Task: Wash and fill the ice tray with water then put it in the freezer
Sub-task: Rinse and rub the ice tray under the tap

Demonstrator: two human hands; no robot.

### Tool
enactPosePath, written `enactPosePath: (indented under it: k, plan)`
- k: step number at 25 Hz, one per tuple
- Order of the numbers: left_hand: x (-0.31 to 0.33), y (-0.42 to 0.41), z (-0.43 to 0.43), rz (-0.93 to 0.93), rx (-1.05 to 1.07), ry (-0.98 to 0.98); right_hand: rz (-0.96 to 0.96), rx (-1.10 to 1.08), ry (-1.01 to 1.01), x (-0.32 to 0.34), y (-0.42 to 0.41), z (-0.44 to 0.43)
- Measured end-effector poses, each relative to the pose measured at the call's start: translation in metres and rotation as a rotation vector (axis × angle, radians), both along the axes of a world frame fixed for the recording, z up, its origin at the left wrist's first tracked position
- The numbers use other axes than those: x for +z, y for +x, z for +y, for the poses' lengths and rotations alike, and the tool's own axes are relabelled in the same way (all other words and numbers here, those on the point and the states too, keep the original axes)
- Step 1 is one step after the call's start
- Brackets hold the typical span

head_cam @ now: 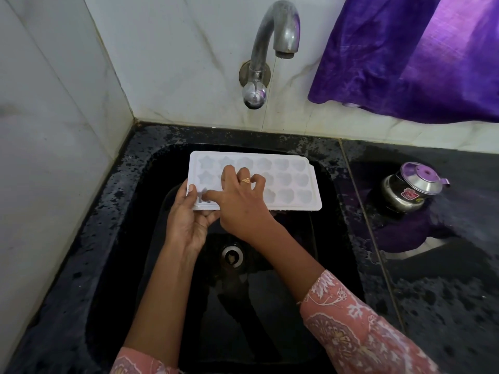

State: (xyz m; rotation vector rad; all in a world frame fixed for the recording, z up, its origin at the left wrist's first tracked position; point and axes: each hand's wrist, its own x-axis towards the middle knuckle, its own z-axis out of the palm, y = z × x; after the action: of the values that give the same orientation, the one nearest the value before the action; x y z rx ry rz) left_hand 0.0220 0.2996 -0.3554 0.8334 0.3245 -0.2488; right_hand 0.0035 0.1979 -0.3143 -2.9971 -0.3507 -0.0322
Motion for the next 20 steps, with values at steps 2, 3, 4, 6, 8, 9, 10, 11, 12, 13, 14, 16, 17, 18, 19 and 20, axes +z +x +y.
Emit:
enactPosePath:
  k: [2,3,4,6,8,9,10,11,12,13,14,16,17,18,19,20]
  plan:
    - [-0.001,0.001,0.001,0.0,-0.001,0.004,0.002,0.003,-0.003,-0.002,0.001,0.002]
    - [-0.002,0.0,0.001,0.0,-0.005,0.005,0.001,0.006,-0.004,-0.003,0.002,0.002]
    - [-0.002,0.0,0.0,0.0,-0.01,0.008,-0.005,0.004,-0.009,-0.003,0.003,0.003]
    - [-0.001,-0.001,0.0,-0.002,-0.015,0.009,-0.027,-0.001,-0.037,-0.004,0.003,0.001]
    - [0.0,-0.002,-0.001,-0.003,-0.007,-0.001,-0.052,-0.007,-0.055,-0.004,0.003,-0.002]
    - [0.001,-0.002,-0.002,-0.004,-0.001,-0.006,-0.066,-0.004,-0.081,-0.005,0.002,-0.001]
    - [0.002,-0.002,-0.002,-0.009,0.002,-0.005,-0.094,-0.01,-0.133,-0.007,0.001,0.001]
    - [0.003,-0.002,-0.002,-0.019,0.005,0.005,-0.129,-0.043,-0.171,-0.01,0.0,0.004]
    - [0.004,-0.002,-0.002,-0.032,0.006,0.018,-0.158,-0.077,-0.179,-0.012,0.0,0.006]
    - [0.005,-0.002,-0.002,-0.043,0.007,0.026,-0.181,-0.088,-0.179,-0.012,0.001,0.007]
    - [0.005,-0.002,-0.001,-0.044,0.011,0.025,-0.189,-0.074,-0.169,-0.013,0.001,0.007]
    - [0.006,-0.003,0.0,-0.024,0.027,0.007,-0.13,-0.003,-0.118,-0.012,0.001,0.006]
    - [0.007,-0.003,0.0,-0.015,0.034,-0.003,-0.072,0.014,-0.071,-0.01,0.0,0.004]
    - [0.007,-0.003,-0.001,-0.01,0.038,-0.013,-0.027,0.016,-0.032,-0.007,0.0,0.001]
    - [0.007,-0.003,-0.001,-0.012,0.037,-0.024,0.003,0.01,0.001,-0.004,0.0,-0.001]
    - [0.007,-0.002,-0.001,-0.019,0.033,-0.034,0.017,-0.003,0.056,-0.001,-0.001,-0.004]
